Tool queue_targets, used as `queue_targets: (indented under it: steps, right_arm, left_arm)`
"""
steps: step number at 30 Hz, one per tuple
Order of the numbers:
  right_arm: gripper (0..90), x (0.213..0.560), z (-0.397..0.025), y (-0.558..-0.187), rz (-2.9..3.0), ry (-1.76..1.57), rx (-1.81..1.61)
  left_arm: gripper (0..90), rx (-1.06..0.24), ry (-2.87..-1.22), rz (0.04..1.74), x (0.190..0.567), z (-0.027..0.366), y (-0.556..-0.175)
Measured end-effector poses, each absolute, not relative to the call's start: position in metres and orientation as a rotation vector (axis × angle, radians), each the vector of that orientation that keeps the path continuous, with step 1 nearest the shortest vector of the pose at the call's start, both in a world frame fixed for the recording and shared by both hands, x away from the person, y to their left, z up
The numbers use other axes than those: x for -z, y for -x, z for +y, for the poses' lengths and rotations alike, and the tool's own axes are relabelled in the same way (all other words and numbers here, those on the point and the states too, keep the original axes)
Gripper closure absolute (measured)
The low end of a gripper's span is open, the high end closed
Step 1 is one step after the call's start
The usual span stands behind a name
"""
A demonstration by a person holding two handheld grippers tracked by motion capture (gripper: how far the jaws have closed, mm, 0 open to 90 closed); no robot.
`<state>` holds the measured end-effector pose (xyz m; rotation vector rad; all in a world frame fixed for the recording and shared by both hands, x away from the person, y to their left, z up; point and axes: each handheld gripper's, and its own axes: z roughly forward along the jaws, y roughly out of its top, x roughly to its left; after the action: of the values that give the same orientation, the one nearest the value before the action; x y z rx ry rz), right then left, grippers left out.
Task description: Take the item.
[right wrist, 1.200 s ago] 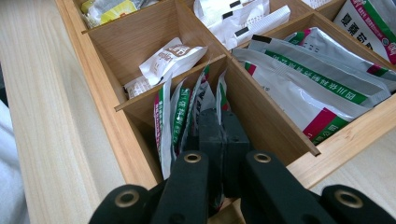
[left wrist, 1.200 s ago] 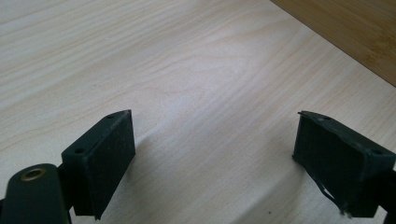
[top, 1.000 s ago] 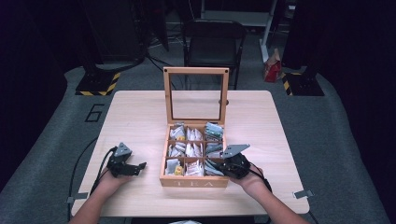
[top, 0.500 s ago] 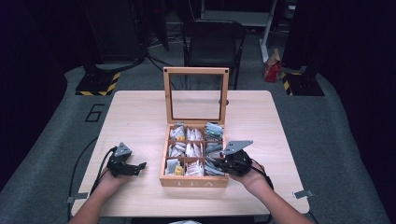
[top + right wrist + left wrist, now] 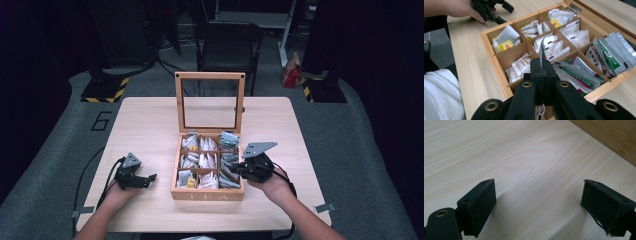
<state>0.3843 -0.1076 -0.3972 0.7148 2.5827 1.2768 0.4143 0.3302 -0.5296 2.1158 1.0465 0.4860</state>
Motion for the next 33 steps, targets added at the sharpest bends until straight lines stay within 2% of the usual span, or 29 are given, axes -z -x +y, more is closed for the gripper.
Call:
queue_targets:
  steps: [14,33]
  right_arm:
    - [90.0,0.376,-0.109,-0.384,2.562,-0.699,-1.319]
    - [90.0,0.372,-0.115,-0.386,2.54,-0.706,-1.317]
  left_arm:
    - [12.1,-0.486,-2.115,1.046,0.53,0.33,-0.414]
    - [12.1,-0.486,-2.115,1.046,0.53,0.33,-0.414]
